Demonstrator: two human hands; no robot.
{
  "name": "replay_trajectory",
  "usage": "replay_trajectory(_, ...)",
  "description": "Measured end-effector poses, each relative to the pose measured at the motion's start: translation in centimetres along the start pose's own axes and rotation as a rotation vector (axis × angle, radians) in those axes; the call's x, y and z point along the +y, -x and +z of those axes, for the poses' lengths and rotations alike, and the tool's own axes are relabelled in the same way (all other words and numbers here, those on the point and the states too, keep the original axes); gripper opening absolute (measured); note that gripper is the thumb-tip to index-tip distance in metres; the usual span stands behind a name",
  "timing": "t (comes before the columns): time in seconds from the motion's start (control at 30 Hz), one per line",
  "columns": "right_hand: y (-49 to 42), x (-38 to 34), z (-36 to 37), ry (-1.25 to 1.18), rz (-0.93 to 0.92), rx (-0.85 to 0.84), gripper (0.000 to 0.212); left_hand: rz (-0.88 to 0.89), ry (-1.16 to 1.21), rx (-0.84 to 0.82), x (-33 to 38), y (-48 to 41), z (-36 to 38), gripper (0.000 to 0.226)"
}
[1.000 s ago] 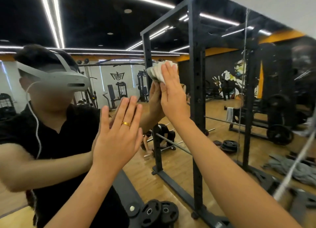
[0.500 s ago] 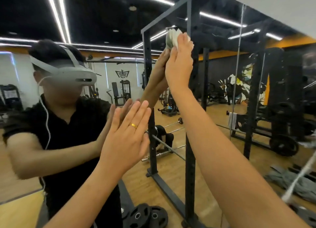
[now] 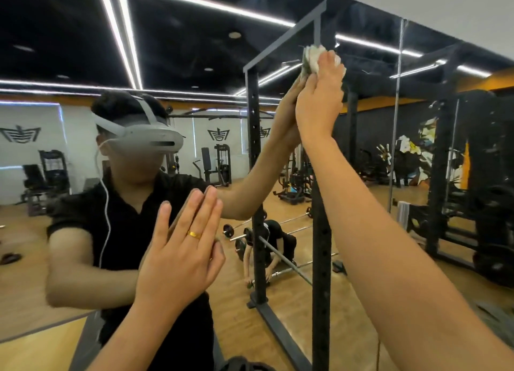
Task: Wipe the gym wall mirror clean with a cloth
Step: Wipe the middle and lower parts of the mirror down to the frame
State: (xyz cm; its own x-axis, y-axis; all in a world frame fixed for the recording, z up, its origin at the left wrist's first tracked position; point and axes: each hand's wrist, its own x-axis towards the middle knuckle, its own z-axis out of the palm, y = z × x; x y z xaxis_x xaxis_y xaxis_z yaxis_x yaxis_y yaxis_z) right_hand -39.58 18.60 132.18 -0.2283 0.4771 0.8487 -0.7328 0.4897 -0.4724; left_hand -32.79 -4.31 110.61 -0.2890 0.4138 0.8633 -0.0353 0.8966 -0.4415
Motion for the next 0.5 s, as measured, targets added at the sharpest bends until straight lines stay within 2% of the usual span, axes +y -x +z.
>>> replay_trajectory(0.07, 1.2, -2.9, 1.8, -0.057, -0.103, -0.11, 0.05, -0.003, 0.001, 0.006, 0.0, 0.2, 0.0, 0.066)
replay_trajectory(0.17, 4.4, -6.6, 4.4, 0.033, -0.419, -0.308, 0.052, -0.006, 0.009, 0.016, -0.1, 0.3, 0.1, 0.066)
replay_trajectory(0.23, 5.9, -7.0, 5.4, 0.068, -0.621, -0.359, 0.052, -0.006, 0.019, 0.017, 0.0, 0.3, 0.0, 0.065)
replay_trajectory(0.3, 4.8, -6.1, 4.6, 0.109, -0.738, -0.385, 0.052, -0.003, 0.025, 0.021, 0.0, 0.2, 0.0, 0.065)
replay_trajectory(0.37, 2.4, -4.2, 2.7, 0.164, -0.667, -0.39, 0.052, -0.008, 0.031, 0.02, -0.1, 0.1, 0.0, 0.065)
replay_trajectory(0.5, -1.4, 0.7, -0.4, 0.12, -0.253, -0.177, 0.05, -0.012, 0.006, 0.022, -0.2, -0.1, -0.1, 0.065)
